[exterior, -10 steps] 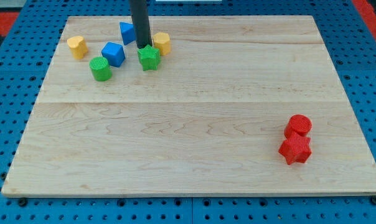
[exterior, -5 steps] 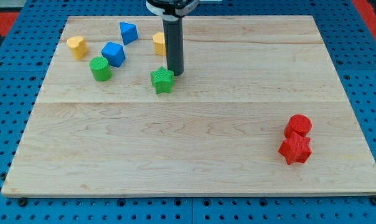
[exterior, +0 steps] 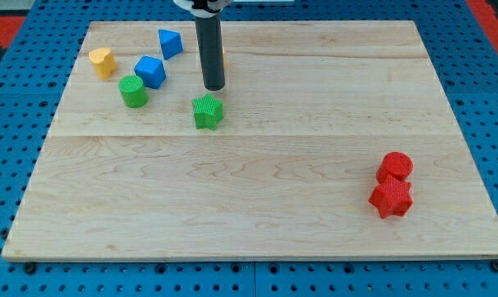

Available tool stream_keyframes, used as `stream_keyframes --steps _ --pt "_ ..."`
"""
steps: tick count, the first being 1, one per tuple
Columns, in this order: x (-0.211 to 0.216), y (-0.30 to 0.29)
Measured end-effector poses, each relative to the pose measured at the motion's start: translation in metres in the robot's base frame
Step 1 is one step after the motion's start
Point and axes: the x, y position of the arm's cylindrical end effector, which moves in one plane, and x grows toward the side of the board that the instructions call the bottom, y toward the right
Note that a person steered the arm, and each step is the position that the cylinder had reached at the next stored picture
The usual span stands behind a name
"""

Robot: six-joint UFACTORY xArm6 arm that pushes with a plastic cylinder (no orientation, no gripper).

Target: Push the green star closer to the red circle

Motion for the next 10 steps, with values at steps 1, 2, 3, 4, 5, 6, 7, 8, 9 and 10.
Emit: stream_keyframes --steps 1,2,3,4,5,6,7,8,9,10 --pt "0.015 -0.002" --pt "0.016 -0.022" --pt "0.021 -0.004" --pt "0.041 -0.044" --pt "0.06 -0.035" --pt "0.065 0.055" --pt "0.093 0.054" --pt "0.089 0.04" --pt "0.126 0.056" --pt "0.126 0.158"
